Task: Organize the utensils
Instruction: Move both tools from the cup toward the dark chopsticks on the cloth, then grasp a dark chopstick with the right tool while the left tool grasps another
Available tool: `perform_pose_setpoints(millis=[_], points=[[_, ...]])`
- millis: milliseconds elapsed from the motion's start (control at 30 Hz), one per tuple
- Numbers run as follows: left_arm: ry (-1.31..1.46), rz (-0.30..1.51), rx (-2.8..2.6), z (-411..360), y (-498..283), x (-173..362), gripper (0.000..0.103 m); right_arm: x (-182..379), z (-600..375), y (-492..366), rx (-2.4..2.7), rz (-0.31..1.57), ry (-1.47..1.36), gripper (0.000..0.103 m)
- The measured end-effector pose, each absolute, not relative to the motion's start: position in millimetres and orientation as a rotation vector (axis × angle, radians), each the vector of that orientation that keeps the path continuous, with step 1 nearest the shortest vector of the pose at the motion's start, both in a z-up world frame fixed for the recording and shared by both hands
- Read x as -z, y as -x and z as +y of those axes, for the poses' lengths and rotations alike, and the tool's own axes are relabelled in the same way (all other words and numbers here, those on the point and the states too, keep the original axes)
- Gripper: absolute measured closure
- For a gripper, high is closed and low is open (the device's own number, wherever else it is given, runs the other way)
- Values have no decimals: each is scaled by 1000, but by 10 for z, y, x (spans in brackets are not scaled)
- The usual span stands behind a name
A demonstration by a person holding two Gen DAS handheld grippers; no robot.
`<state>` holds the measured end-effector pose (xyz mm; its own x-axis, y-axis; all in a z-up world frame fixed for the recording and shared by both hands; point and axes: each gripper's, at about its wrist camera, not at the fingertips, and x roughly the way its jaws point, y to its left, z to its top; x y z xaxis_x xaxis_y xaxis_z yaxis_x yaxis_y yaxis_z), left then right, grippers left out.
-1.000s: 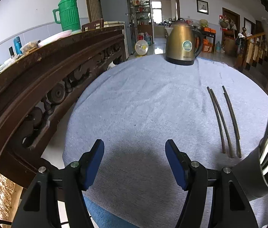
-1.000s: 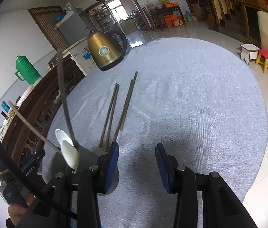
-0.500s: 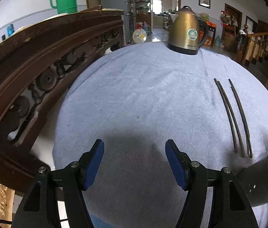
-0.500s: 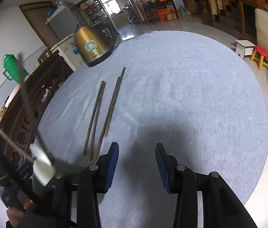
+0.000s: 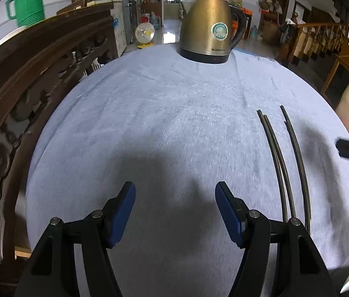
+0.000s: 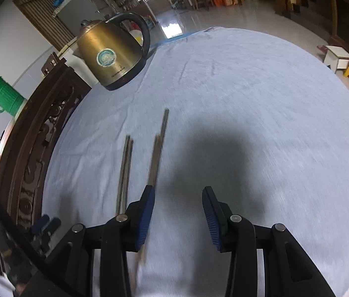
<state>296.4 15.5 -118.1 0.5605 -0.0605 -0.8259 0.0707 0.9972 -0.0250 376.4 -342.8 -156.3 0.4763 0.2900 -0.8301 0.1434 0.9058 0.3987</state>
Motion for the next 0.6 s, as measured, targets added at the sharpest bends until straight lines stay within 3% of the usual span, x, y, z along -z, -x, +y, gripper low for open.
perform_pose_setpoints(millis=[267,467,567,600], points=[[-16,1048,86,181,-3364,1185,35,1738,-3119,-4810,-28,1199,-376,61],[-31,1098,94,220,-3628,1147,35,1938,-2903,-5261,46,1312,-297,71],[-35,1101,96,205,-3703,1098,35,2050,-2858,-5363,85,1352,-274,83],[-33,1104,101,190,-3731,1083,35,2042,-2836,-5380,103,1339,-242,92]])
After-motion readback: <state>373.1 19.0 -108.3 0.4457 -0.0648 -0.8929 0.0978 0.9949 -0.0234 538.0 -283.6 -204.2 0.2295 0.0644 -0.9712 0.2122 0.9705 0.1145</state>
